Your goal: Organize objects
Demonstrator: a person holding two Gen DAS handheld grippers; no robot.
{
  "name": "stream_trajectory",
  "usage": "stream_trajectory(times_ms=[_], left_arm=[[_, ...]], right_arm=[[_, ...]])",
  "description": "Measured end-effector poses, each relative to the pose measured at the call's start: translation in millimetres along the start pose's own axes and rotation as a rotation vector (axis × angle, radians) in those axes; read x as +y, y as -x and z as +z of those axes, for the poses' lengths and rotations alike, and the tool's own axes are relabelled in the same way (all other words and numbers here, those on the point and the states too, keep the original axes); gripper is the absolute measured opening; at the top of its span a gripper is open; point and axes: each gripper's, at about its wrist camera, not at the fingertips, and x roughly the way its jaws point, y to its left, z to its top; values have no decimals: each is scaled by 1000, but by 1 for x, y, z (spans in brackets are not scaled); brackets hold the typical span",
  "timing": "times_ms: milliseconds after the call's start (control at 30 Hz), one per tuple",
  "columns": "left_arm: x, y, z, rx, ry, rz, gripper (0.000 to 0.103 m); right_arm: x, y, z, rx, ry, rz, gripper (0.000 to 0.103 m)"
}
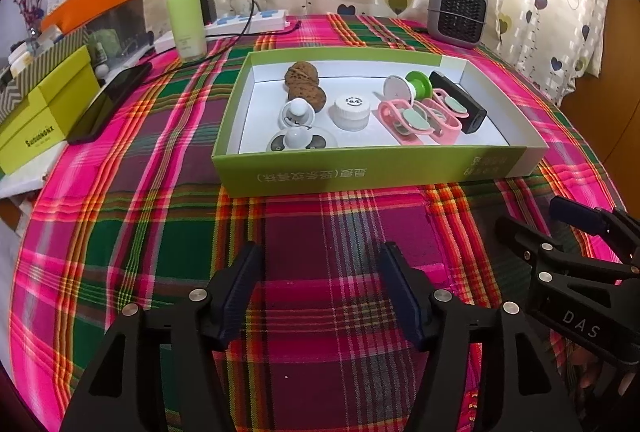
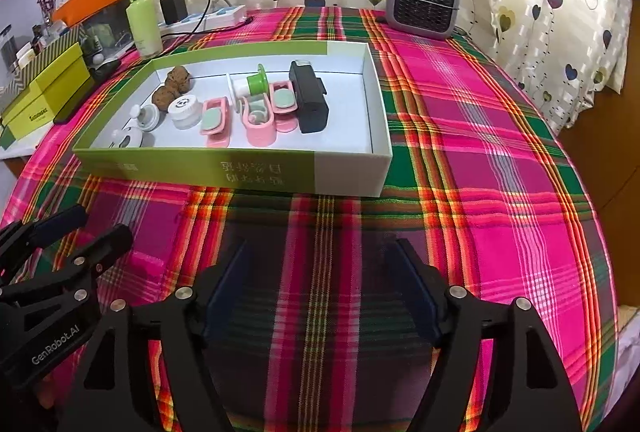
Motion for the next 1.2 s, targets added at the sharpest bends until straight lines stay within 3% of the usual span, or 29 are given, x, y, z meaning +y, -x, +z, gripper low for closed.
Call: stream_trajectory(times_ms=[1200], left_arm=[[-4,-1,0,2,17,9,66]], right_arm=[[-1,0,0,1,-2,2,75]])
